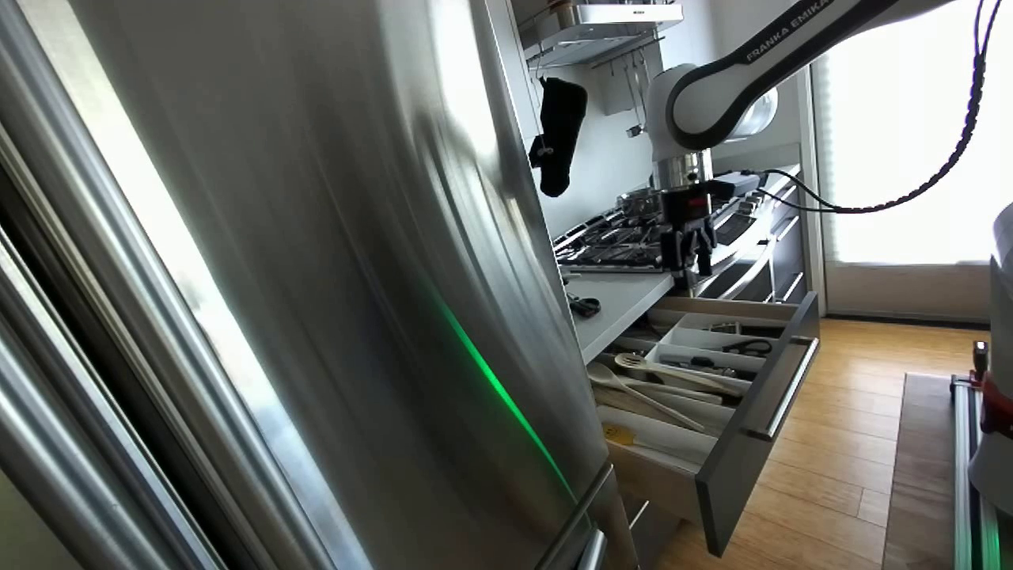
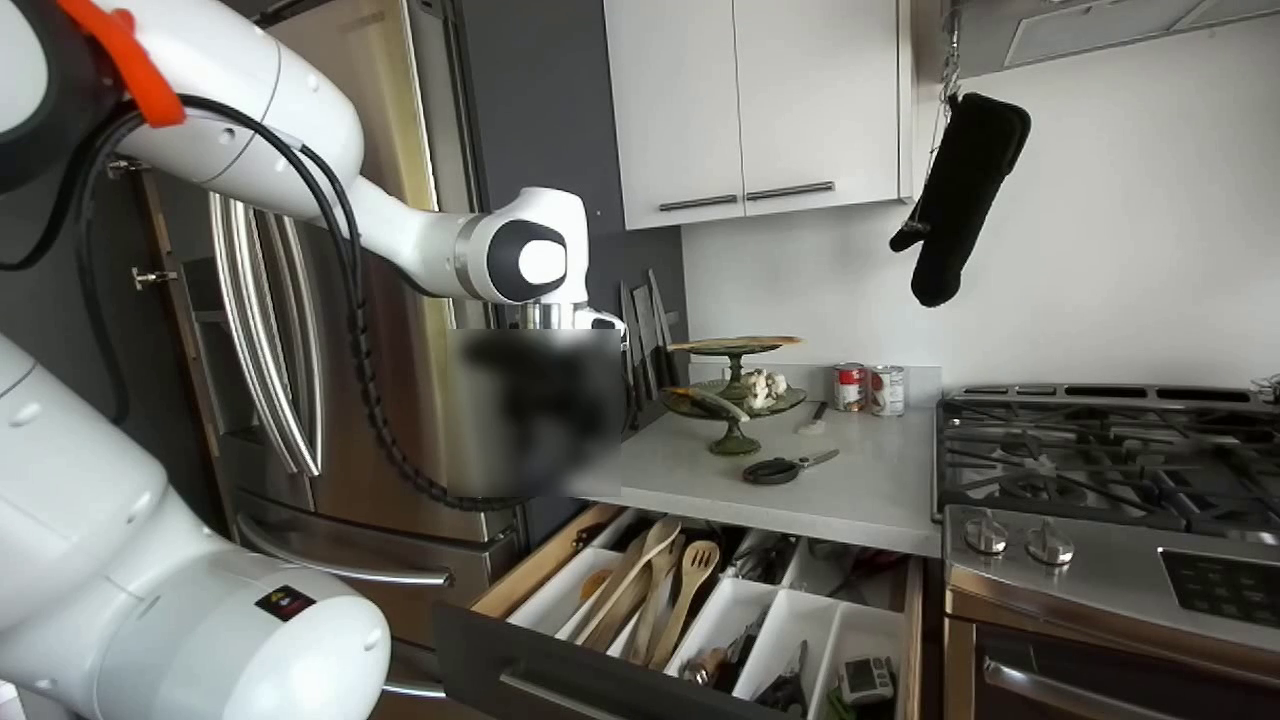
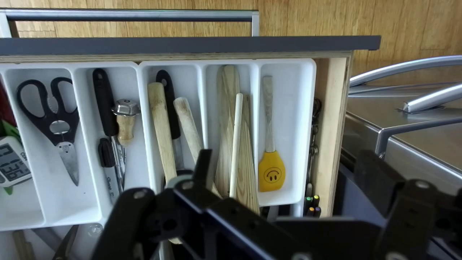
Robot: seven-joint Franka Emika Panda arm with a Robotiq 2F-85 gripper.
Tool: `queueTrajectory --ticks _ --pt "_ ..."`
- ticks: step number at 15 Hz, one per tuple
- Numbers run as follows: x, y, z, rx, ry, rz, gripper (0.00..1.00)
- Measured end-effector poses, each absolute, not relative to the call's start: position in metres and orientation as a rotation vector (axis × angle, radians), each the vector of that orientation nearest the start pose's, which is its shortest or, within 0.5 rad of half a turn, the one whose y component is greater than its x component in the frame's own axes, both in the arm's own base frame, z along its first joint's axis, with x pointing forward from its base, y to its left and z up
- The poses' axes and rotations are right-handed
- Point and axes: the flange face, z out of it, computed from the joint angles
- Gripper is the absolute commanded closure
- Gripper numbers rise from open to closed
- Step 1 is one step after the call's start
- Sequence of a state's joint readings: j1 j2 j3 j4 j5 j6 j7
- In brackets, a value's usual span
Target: Move the serving spoon to the right
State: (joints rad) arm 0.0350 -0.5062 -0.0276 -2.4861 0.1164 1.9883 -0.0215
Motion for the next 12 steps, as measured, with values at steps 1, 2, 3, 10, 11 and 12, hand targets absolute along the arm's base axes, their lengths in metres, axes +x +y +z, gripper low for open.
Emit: queueTrajectory --ticks 1,2,3,10,11,12 --pt "0.393 0.010 0.466 -3.022 0.022 -0.013 0.00" --pt "0.393 0.010 0.466 -3.022 0.022 -0.013 0.00" --pt "0.393 0.010 0.466 -3.022 0.022 -0.013 0.00" --pt "0.402 0.005 0.468 -3.020 -0.002 -0.070 0.00" --pt "0.409 0.002 0.469 -3.018 -0.022 -0.108 0.00" --pt "0.418 -0.002 0.469 -3.015 -0.066 -0.149 0.00"
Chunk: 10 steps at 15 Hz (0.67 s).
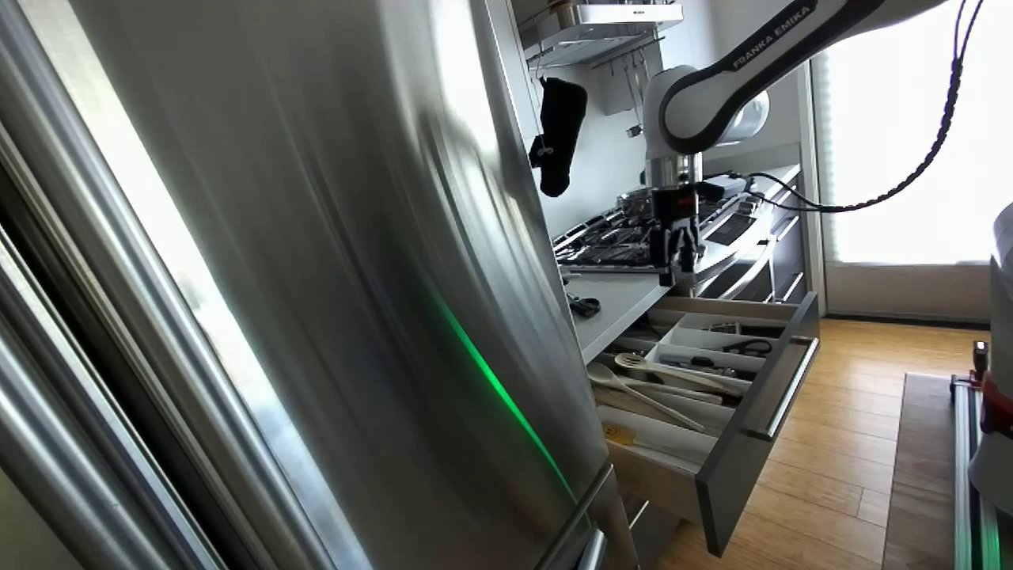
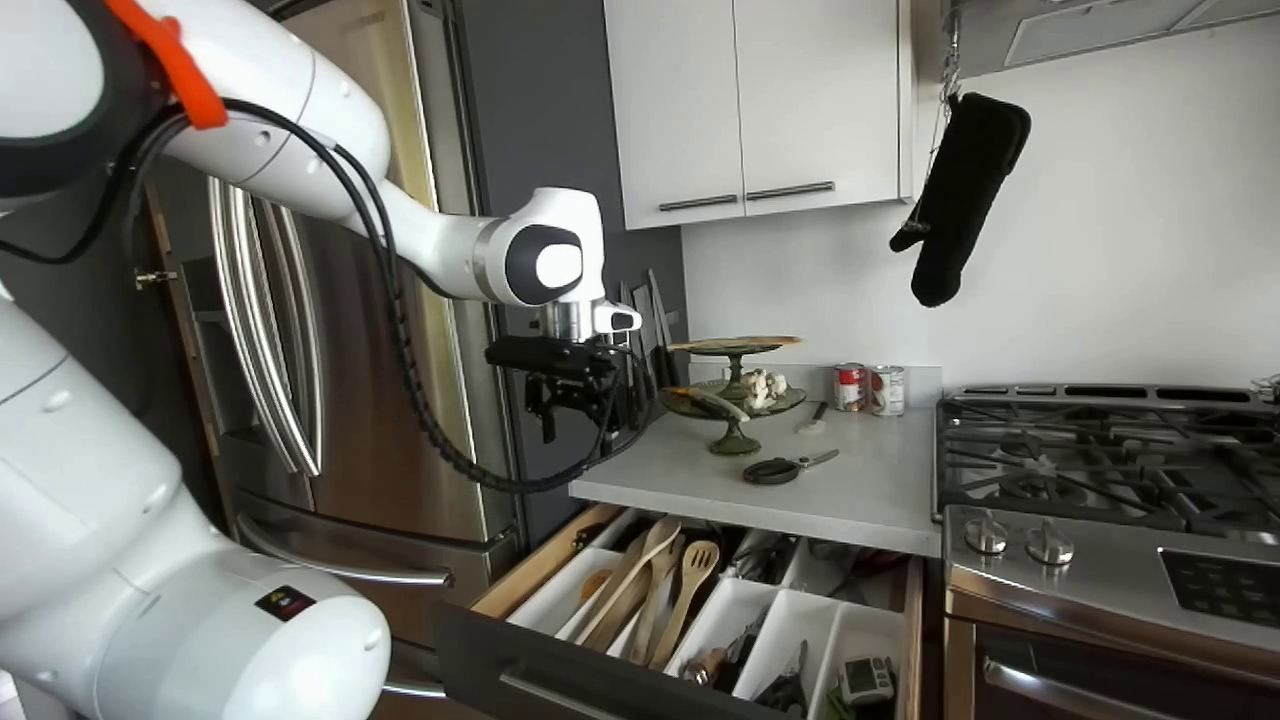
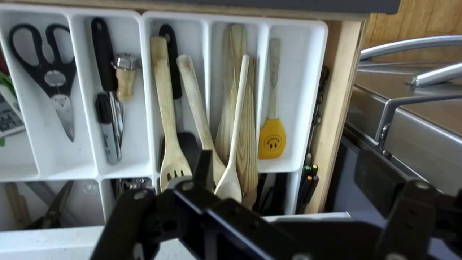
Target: Move the serving spoon to the right
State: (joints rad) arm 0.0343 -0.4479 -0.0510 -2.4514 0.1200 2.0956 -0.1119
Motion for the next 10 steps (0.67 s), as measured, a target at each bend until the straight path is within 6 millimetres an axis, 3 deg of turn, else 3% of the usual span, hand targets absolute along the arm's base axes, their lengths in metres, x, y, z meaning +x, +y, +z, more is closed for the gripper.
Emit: queueTrajectory --ticks 10 --pt "0.539 -0.039 0.463 -2.888 -0.851 -0.309 0.00"
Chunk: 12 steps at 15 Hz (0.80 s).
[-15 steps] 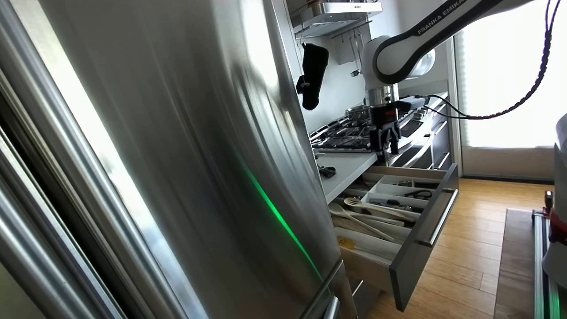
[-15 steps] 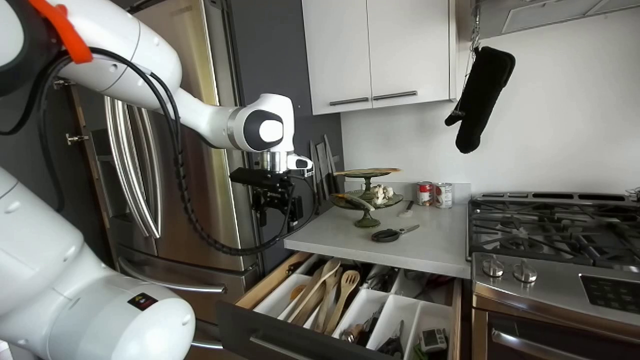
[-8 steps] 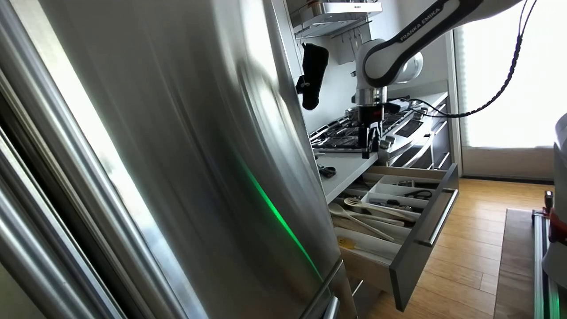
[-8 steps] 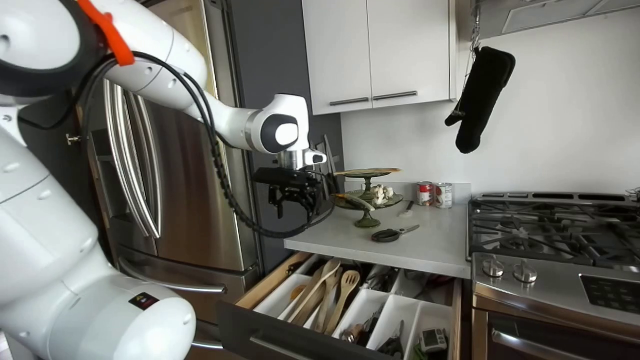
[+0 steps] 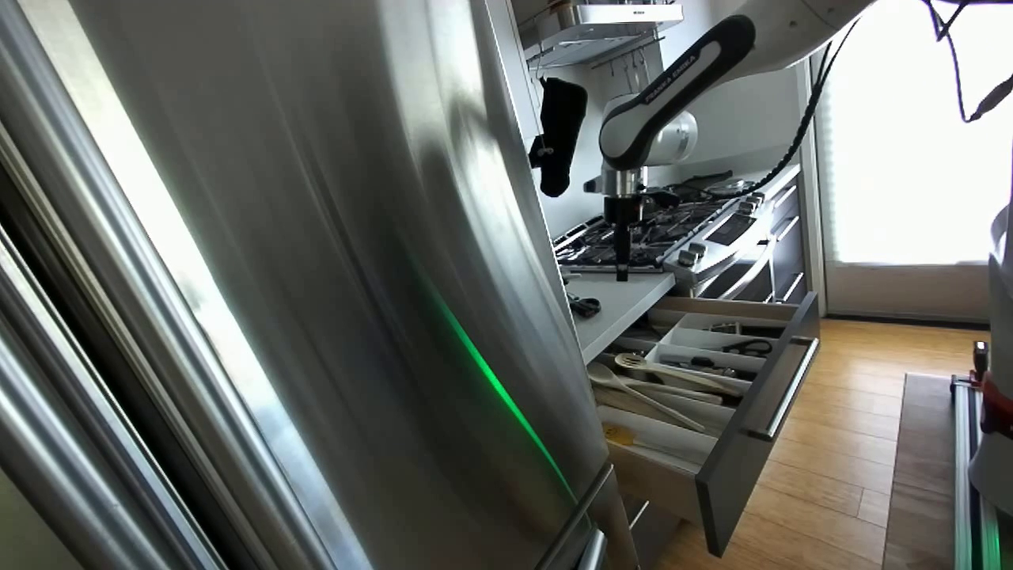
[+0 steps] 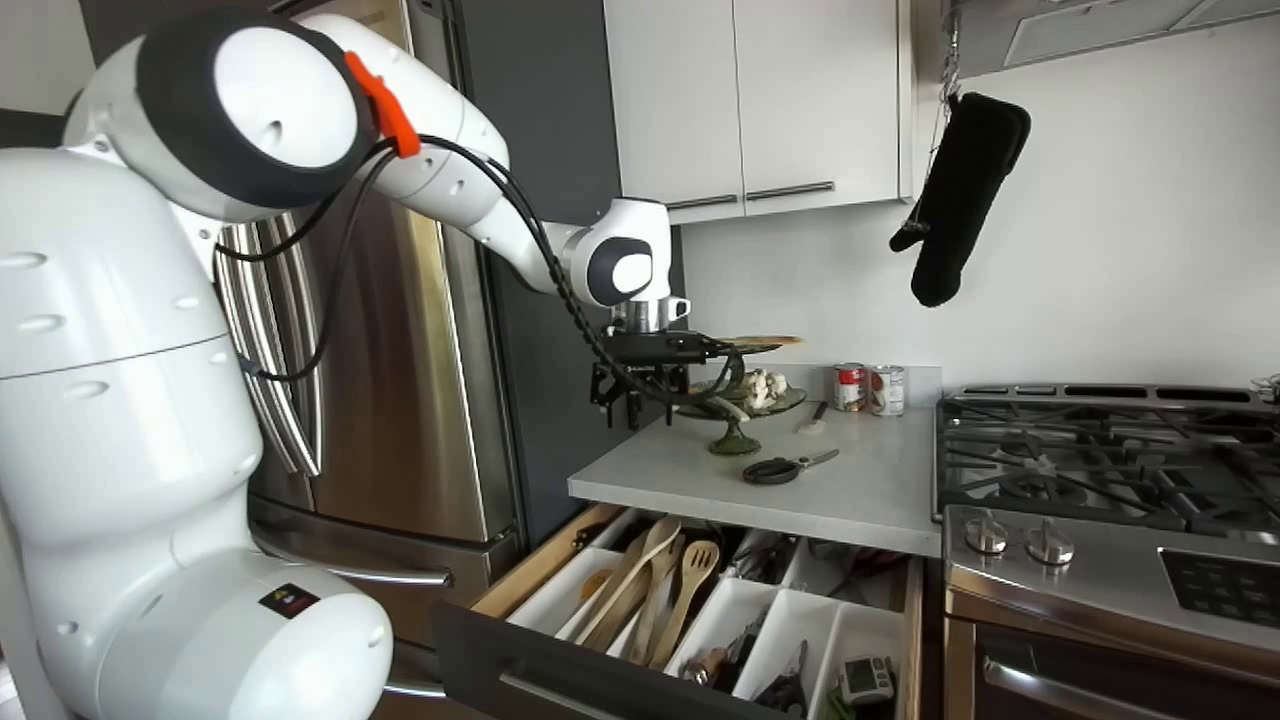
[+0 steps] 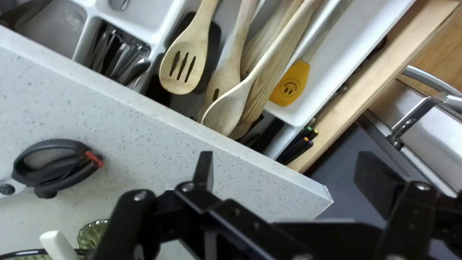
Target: Move the serving spoon to the right
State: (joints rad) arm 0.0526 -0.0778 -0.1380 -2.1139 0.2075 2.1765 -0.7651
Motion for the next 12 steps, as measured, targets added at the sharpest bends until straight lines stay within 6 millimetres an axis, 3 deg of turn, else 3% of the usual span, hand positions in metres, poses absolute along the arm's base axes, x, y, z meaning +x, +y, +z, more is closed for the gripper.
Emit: queueTrajectory --ticks 4,12 --pt "0.576 -0.065 0.458 -2.899 -0.905 -0.335 0.00" --pt "0.582 -0.065 0.458 -2.906 -0.909 -0.339 0.00"
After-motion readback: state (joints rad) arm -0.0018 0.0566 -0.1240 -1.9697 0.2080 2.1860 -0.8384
